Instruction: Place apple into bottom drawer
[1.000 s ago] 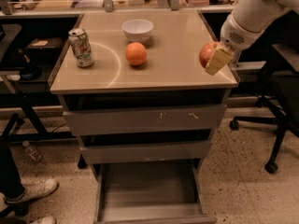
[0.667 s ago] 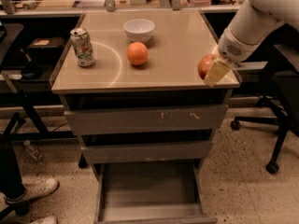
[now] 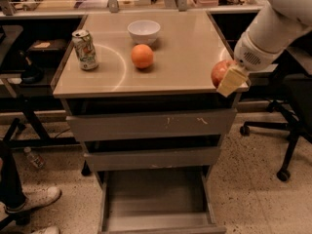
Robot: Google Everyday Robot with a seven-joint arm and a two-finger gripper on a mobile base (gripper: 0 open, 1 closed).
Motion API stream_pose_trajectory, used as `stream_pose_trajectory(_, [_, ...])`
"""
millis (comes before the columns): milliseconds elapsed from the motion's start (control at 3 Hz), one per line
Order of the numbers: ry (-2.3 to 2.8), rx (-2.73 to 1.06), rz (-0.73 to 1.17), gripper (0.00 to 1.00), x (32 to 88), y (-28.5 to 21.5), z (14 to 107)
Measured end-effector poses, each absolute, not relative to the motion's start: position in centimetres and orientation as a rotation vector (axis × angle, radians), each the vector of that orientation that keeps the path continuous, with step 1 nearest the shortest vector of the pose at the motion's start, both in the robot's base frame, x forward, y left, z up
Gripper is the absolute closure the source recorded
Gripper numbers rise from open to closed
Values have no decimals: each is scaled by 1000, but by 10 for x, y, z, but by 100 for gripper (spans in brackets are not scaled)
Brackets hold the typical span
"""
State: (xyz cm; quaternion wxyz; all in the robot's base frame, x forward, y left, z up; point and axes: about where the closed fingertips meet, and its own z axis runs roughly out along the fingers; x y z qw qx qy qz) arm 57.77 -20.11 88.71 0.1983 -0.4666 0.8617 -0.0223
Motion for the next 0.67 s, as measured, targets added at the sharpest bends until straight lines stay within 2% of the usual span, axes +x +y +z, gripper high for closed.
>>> stream_pose_trajectory(667, [2616,-1269,140,100,475,-182,778])
